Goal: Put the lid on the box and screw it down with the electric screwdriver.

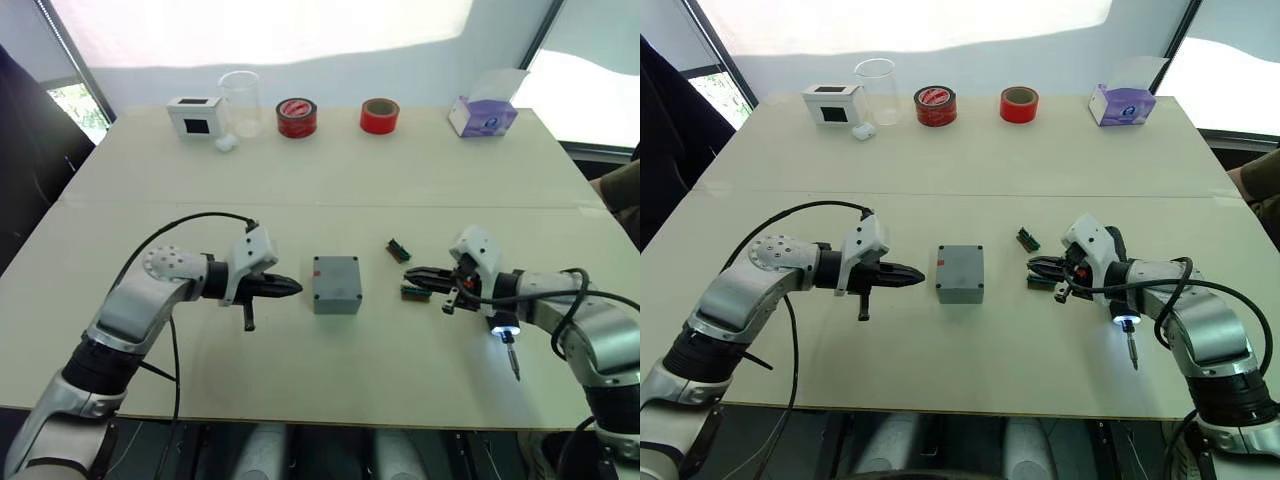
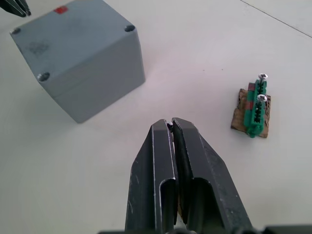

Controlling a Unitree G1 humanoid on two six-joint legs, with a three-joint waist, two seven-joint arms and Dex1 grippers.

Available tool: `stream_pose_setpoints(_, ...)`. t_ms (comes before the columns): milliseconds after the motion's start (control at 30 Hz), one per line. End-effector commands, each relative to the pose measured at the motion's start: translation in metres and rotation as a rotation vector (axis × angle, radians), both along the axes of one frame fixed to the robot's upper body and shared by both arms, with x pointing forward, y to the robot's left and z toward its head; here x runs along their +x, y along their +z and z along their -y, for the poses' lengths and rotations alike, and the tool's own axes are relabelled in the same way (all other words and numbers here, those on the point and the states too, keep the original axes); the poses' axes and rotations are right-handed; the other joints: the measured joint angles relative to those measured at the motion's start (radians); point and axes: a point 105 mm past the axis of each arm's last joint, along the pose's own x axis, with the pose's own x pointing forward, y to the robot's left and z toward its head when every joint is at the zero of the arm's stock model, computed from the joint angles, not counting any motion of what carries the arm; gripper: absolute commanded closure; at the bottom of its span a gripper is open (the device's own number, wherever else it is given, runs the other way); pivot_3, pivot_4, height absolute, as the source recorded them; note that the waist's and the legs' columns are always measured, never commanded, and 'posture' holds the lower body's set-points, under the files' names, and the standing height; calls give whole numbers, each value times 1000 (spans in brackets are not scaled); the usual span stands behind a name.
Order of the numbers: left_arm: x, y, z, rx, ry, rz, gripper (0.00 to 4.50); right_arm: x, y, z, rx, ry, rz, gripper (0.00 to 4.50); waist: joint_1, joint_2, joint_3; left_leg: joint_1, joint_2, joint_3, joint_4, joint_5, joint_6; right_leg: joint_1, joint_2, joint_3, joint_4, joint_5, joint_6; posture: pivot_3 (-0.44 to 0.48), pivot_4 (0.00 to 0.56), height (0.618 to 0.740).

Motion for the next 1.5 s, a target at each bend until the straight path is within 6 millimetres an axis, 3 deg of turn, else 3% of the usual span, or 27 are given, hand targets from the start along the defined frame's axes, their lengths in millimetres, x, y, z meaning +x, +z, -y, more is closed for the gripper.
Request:
stream_pose_setpoints(33, 0, 23, -5, -41, 2, 52, 4500, 2, 29, -28, 69, 62, 103, 4437, -3, 0, 0, 0, 0, 0, 0, 0, 0, 0, 0, 0, 0, 0, 0, 0, 150, 740)
stream_pose_setpoints(233, 4, 34, -12, -50, 32, 82, 4500, 14, 38, -46, 116, 55, 135, 4437, 2, 0, 0, 0, 0, 0, 0, 0, 0, 0, 0, 0, 0, 0, 0, 0, 150, 740)
stream_pose_setpoints(467, 2, 45, -9, -97, 41, 85, 4500, 17, 30, -57, 103, 89, 113, 4437, -1, 0, 0, 0, -1, 0, 0, 0, 0, 0, 0, 0, 1, 0, 0, 0, 150, 740)
stream_pose_setpoints(1500, 2, 35, -6, -62, 63, 82, 4500, 21, 12, -64, 60, 98, 92, 4437, -3, 0, 0, 0, 0, 0, 0, 0, 0, -1, 0, 0, 1, 0, 0, 0, 150, 740)
